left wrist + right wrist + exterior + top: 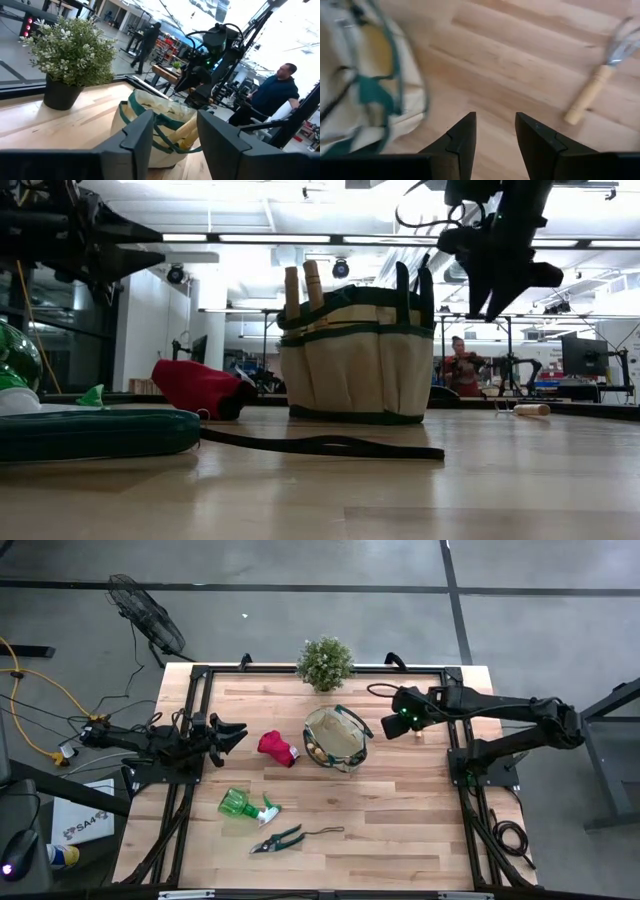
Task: Pick & Place Garden tools in Gardening bag
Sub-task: Adjust the gardening bag on the table
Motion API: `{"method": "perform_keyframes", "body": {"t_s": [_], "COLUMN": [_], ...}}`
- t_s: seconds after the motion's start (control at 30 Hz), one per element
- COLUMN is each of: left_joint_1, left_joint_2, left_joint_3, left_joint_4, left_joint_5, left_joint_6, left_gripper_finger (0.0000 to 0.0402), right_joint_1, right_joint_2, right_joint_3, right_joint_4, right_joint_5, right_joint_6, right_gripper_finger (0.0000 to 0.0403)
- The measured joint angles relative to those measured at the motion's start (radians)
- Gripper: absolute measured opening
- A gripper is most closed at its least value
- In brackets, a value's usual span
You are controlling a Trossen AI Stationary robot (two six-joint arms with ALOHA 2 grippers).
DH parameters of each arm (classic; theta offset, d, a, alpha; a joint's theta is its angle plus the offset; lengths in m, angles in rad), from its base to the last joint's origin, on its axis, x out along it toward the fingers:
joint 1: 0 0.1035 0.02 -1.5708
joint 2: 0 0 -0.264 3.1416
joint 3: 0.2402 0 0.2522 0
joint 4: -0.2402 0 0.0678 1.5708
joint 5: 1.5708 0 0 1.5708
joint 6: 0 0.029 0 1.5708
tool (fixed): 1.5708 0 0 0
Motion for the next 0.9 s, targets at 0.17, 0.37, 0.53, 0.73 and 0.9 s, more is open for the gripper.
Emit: {"method": "perform_keyframes", "body": {"t_s": [0.17, 0.37, 0.53, 0.73, 0.9], "left_joint_1": [0.0, 0.0, 0.0, 0.0, 0.0], "left_joint_2": [0.0, 0.0, 0.0, 0.0, 0.0], "left_joint_3": [0.0, 0.0, 0.001, 0.001, 0.001], "left_joint_4": [-0.039, -0.069, -0.077, -0.082, -0.082], "left_joint_5": [0.003, 0.031, 0.06, 0.06, 0.089], "left_joint_6": [-0.003, -0.044, -0.063, -0.071, -0.071], "left_gripper_finger": [0.0148, 0.0141, 0.014, 0.014, 0.014], "right_joint_1": [0.059, 0.116, 0.171, 0.205, 0.2], "right_joint_2": [0.0, 0.001, 0.001, 0.03, 0.086], "right_joint_3": [0.0, 0.0, 0.0, 0.0, 0.0], "right_joint_4": [0.134, 0.231, 0.222, 0.222, 0.261], "right_joint_5": [-0.047, -0.005, 0.036, 0.041, 0.059], "right_joint_6": [0.033, -0.056, -0.449, -0.822, -0.977], "right_gripper_finger": [0.0129, 0.0129, 0.0129, 0.0129, 0.0129]}}
